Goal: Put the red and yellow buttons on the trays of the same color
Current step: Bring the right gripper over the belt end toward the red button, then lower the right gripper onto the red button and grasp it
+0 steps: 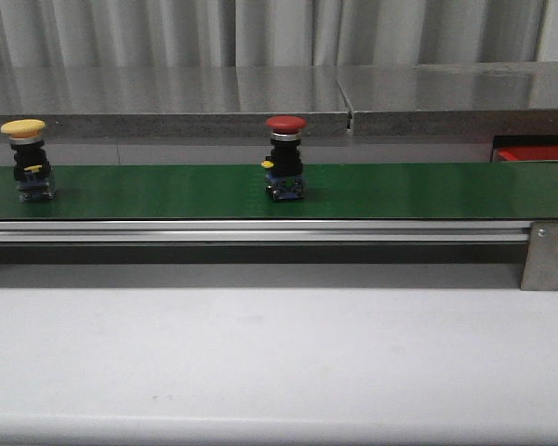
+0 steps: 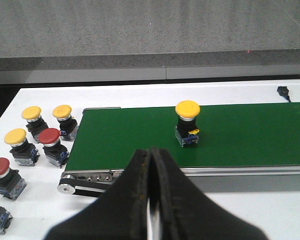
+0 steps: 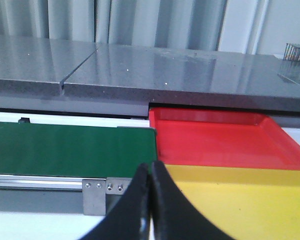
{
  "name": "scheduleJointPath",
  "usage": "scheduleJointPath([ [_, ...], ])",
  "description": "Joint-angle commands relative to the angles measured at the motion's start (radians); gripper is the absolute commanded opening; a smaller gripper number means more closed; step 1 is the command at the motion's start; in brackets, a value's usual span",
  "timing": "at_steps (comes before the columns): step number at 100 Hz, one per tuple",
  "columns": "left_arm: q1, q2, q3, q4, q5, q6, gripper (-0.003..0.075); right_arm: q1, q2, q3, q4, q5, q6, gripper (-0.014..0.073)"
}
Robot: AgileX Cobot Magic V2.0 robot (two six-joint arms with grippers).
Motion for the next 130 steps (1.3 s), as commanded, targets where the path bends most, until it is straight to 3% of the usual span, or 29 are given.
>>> scheduleJointPath([
  [1, -0.007, 0.005, -0.025, -0.010, -0.076, -0.001, -0.0020, 0.002, 0.062, -0.085, -0.001, 0.010, 0.000, -0.0117],
  [35, -0.007, 0.005, -0.025, -0.010, -0.076, -0.001, -0.0020, 0.002, 0.481, -0.420, 0.047, 0.312, 0.000, -0.0106],
  [44, -0.007, 0.005, -0.025, -0.010, -0.076, -0.001, -0.0020, 0.002, 0.603, -0.506, 0.052, 0.369, -0.002, -0.0054],
  [53, -0.007, 0.005, -0.025, -0.010, -0.076, -0.001, -0.0020, 0.002, 0.705, -0.572, 0.053, 0.398, -0.029, 0.0113],
  [66, -0.007, 0.005, -0.025, -0.010, -0.076, -0.001, -0.0020, 0.003, 0.801, -0.631, 0.079, 0.388, -0.086, 0.0509],
  [71, -0.007, 0.005, -0.025, -0.010, -0.076, -0.001, -0.0020, 0.010, 0.832, -0.650, 0.100, 0.383, -0.105, 0.0619],
  [103, -0.007, 0.005, -0.025, -0.010, -0.076, -0.001, -0.0020, 0.137, 1.083, -0.779, 0.175, 0.377, -0.171, 0.0574],
  [130, -0.007, 0.005, -0.025, -0.010, -0.076, -0.001, -0.0020, 0.278, 1.357, -0.970, 0.183, 0.477, -0.218, 0.0574],
])
